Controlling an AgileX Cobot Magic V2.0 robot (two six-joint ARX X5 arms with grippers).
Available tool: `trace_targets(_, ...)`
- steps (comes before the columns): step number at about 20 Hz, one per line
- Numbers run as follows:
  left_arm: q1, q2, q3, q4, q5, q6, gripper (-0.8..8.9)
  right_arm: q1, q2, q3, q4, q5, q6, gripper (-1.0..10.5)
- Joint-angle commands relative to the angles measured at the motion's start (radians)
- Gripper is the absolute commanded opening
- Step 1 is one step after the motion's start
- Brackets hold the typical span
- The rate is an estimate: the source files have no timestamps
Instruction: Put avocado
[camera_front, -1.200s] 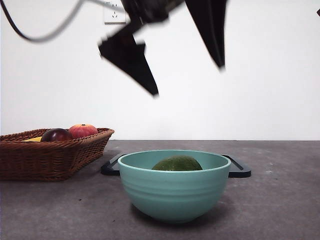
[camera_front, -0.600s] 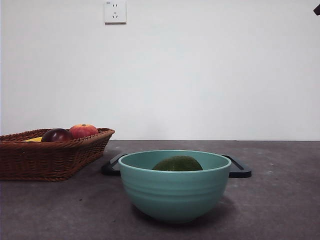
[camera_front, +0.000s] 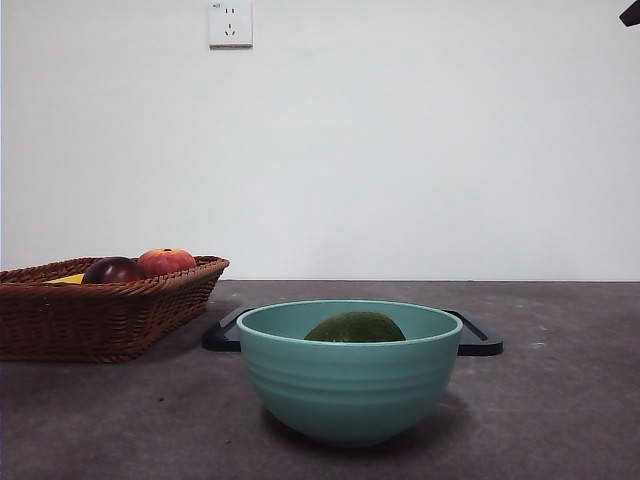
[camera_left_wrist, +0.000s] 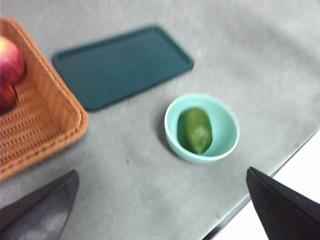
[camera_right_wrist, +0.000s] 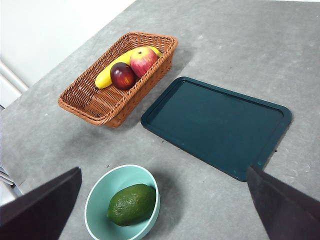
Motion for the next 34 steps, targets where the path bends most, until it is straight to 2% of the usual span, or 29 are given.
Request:
trace_targets(1, -0.011, -0.032, 0.004, 0.003, -0.013, 0.005, 5.61, 0.015, 0.006, 0.014, -0.002, -0.003, 0.035, 5.5)
trace_targets(4, -0.011, -0.072, 0.004, -0.004, -0.012, 0.004, 5.61, 0.079, 0.028, 0.014, -0.014, 0.011, 0.086, 5.4)
trace_targets(6, -0.011, -0.082, 0.004, -0.004, -0.012, 0.004, 5.61, 0.165, 0.077, 0.014, -0.019, 0.08, 0.122, 5.4)
trace_targets(8, -0.011, -0.083, 0.004, -0.005, -0.012, 0.004, 5.61, 0.263, 0.143, 0.014, -0.01, 0.19, 0.156, 5.3)
trace_targets(12, -0.011, -0.083, 0.004, -0.005, -0.012, 0.001, 5.61, 0.422, 0.322, 0.014, 0.011, 0.297, 0.232, 5.3)
trace_targets(14, -0.011, -0.083, 0.004, -0.005, -0.012, 0.002, 5.61, 0.468, 0.417, 0.014, 0.011, 0.322, 0.268, 4.9)
trace_targets(19, -0.011, -0.083, 0.004, -0.005, -0.012, 0.001, 5.61, 0.528, 0.632, 0.016, 0.008, 0.339, 0.28, 4.8)
trace_targets(24, -0.011, -0.083, 0.004, -0.005, -0.012, 0.002, 5.61, 0.535, 0.75, 0.019, 0.01, 0.346, 0.313, 4.7)
trace_targets(31, -0.011, -0.083, 0.004, -0.005, -0.012, 0.002, 5.61, 0.536, 0.773, 0.019, 0.016, 0.352, 0.332, 1.2)
trace_targets(34, -0.011, -0.083, 0.004, -0.005, -0.012, 0.002, 5.61, 0.542, 0.773, 0.019, 0.067, 0.316, 0.367, 0.1)
